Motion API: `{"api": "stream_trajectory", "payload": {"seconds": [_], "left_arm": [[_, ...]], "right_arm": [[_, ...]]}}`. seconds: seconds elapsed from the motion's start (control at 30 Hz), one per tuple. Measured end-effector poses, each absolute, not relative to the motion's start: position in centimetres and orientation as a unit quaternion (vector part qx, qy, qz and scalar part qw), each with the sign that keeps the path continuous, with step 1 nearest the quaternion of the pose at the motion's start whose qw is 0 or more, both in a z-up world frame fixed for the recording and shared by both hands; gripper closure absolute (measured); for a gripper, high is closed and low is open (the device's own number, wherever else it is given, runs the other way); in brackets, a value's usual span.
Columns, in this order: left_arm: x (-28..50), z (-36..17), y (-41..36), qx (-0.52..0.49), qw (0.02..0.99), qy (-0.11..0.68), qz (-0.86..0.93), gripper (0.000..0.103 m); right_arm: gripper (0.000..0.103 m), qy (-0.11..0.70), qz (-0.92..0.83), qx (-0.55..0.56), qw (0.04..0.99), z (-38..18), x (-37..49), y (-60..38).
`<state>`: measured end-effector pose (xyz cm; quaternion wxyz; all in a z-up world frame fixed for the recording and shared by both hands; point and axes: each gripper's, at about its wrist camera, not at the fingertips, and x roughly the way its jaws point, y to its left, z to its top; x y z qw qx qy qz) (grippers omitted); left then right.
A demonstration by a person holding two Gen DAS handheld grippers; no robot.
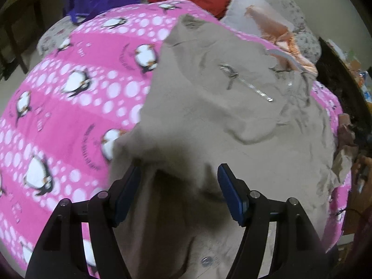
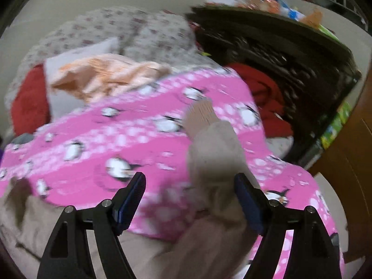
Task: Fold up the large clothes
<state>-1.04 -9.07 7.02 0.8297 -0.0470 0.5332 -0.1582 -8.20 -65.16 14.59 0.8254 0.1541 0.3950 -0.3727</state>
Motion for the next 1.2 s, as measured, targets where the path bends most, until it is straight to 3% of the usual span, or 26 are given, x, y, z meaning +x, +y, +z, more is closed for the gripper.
{"api": "stream_trajectory", "payload": {"seconds": [0.13,0.33,0.57,0.63,0.67,0.7,0.83,1.03,1.2], "left_arm": [[-0.8,6.9,-10.5,-0.056,0.827,0.532,-0.174,0.033],[-0.8,6.7,-11.9,-0.05,0.825,0.531,-0.187,0.025],[-0.7,6.6,-11.7,-0.062,0.82,0.538,-0.186,0.022],[-0.8,6.5,-11.5,-0.06,0.819,0.54,-0.182,0.022],[-0.8,6.5,-11.5,-0.061,0.819,0.542,-0.18,0.022],[-0.8,6.6,-11.3,-0.063,0.818,0.543,-0.18,0.022],[-0.8,6.8,-10.8,-0.065,0.821,0.54,-0.175,0.022],[-0.5,7.5,-10.2,-0.093,0.823,0.533,-0.174,0.022],[-0.8,8.2,-9.3,-0.126,0.825,0.521,-0.179,0.022]], "right_arm": [[0.023,0.416,-0.379,0.182,0.807,12.9,-9.5,-66.7],[0.023,0.327,-0.352,0.239,0.844,14.2,-13.8,-67.2],[0.023,0.344,-0.343,0.268,0.832,13.0,-13.5,-70.8],[0.035,0.354,-0.329,0.273,0.832,12.1,-12.9,-71.1],[0.072,0.352,-0.317,0.281,0.835,11.8,-12.7,-71.2],[0.101,0.352,-0.304,0.292,0.836,11.6,-12.6,-71.2],[0.1,0.306,-0.25,0.324,0.859,13.4,-13.9,-69.5],[0.1,0.259,-0.101,0.273,0.921,22.6,-15.0,-60.3],[0.1,0.286,0.017,0.201,0.937,24.9,-14.0,-49.1]]}}
